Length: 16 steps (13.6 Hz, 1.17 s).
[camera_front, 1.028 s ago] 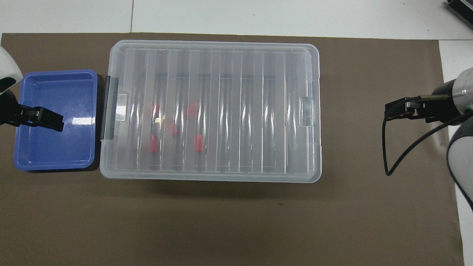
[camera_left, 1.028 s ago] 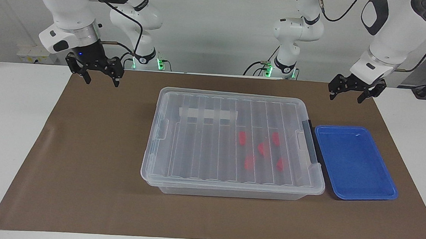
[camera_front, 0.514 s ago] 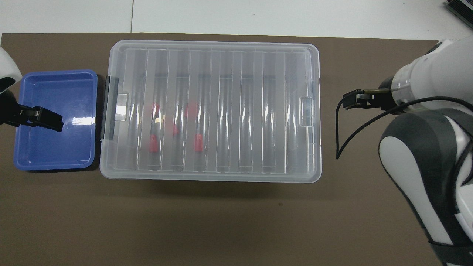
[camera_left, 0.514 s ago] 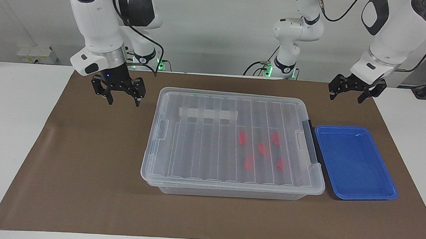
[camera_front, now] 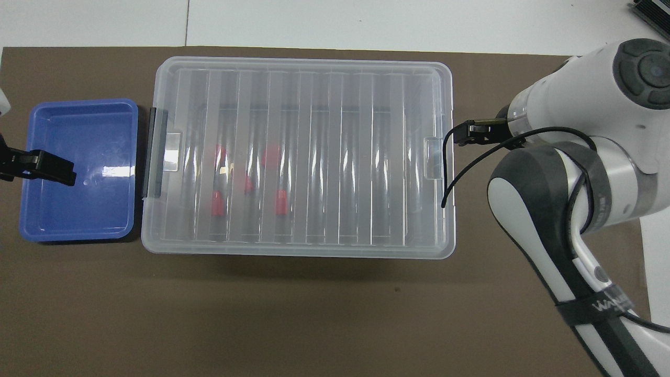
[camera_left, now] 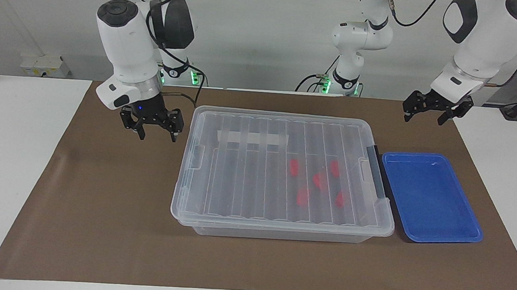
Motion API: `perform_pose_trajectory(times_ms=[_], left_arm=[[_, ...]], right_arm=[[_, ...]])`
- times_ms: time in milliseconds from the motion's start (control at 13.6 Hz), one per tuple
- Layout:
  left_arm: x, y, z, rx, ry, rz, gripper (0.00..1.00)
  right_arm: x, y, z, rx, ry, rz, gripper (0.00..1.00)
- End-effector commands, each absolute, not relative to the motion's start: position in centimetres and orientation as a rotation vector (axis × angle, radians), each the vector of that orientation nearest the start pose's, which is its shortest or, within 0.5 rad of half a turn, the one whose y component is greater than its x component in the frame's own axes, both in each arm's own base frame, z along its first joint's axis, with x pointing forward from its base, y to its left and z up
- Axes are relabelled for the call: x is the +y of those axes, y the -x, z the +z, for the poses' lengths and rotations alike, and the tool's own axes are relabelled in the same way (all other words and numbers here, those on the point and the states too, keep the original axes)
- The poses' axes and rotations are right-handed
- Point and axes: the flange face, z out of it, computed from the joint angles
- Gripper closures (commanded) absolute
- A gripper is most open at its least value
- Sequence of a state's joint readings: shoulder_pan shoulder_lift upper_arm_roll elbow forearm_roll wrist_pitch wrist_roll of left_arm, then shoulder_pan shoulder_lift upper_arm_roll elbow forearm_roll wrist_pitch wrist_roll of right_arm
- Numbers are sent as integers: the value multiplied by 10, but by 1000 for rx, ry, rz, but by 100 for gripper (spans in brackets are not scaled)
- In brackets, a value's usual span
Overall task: Place red block in blue tray from box
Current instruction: 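Reach the right gripper to the clear lid's edge and grasp it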
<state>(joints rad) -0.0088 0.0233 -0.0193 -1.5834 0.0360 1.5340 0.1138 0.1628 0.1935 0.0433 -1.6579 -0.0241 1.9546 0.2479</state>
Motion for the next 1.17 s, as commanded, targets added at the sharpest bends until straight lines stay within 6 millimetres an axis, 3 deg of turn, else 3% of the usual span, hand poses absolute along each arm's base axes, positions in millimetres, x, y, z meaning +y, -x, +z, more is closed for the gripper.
perform_pose_trajectory(times_ms=[0,587,1101], left_arm=[[-13,-551,607,232,3113,90,0],[-13,-553,608,244,3112,66,0],[-14,-557,607,222,3112,-13,0]], right_arm=[[144,-622,488,68,3120,-177,10],[149,-613,463,53,3123,-133,11],[141,-615,461,47,3125,-121,10]])
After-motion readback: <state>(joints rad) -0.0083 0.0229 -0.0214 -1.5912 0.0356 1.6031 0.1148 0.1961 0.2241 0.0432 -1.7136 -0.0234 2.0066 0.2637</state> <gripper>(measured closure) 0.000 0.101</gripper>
